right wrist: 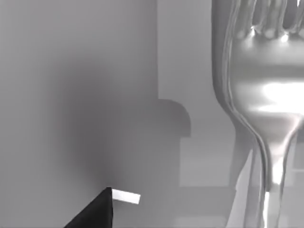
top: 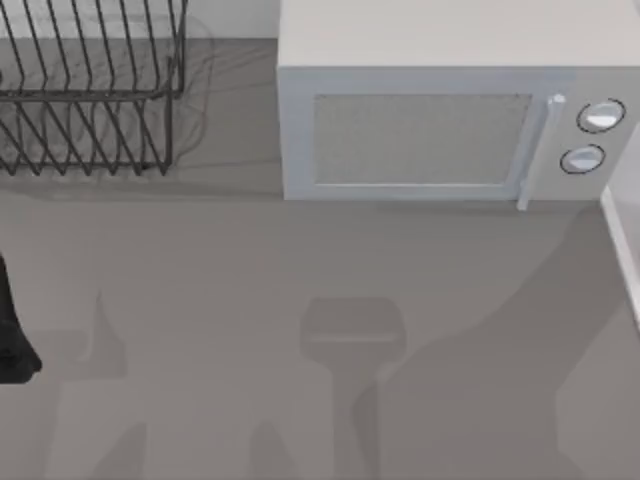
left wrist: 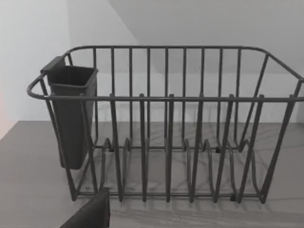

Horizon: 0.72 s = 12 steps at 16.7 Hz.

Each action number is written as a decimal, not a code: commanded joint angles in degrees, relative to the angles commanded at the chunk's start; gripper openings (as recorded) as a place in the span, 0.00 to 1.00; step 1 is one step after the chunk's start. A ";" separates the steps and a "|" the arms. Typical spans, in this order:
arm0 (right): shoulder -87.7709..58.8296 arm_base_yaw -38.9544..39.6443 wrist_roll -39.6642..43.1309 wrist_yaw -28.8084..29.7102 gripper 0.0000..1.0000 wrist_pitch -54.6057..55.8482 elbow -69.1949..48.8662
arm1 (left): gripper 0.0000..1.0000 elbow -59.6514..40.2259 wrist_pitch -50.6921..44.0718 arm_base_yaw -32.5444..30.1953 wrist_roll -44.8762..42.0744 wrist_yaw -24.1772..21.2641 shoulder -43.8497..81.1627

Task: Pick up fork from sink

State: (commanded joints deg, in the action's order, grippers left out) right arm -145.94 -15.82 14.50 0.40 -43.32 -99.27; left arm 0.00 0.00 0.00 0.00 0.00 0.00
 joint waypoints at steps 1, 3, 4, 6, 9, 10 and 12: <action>0.00 0.00 0.00 0.00 0.70 0.00 0.00 | 1.00 0.00 0.00 0.00 0.00 0.00 0.00; 0.00 0.00 0.00 0.00 0.55 0.00 0.00 | 1.00 0.00 0.00 0.00 0.00 0.00 0.00; 0.00 0.00 0.00 0.00 0.47 0.00 0.00 | 1.00 0.00 0.00 0.00 0.00 0.00 0.00; 0.00 0.00 0.00 0.00 0.32 0.00 0.00 | 1.00 0.00 0.00 0.00 0.00 0.00 0.00; 0.00 0.00 0.00 0.00 0.10 0.00 0.00 | 1.00 0.00 0.00 0.00 0.00 0.00 0.00; 0.00 0.00 0.00 0.00 0.02 0.00 0.00 | 1.00 0.00 0.00 0.00 0.00 0.00 0.00; 0.00 0.00 0.00 0.00 0.00 0.00 0.00 | 1.00 0.00 0.00 0.00 0.00 0.00 0.00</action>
State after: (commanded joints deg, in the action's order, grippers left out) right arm -145.94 -15.82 14.50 0.40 -43.32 -99.27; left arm 0.00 0.00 0.00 0.00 0.00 0.00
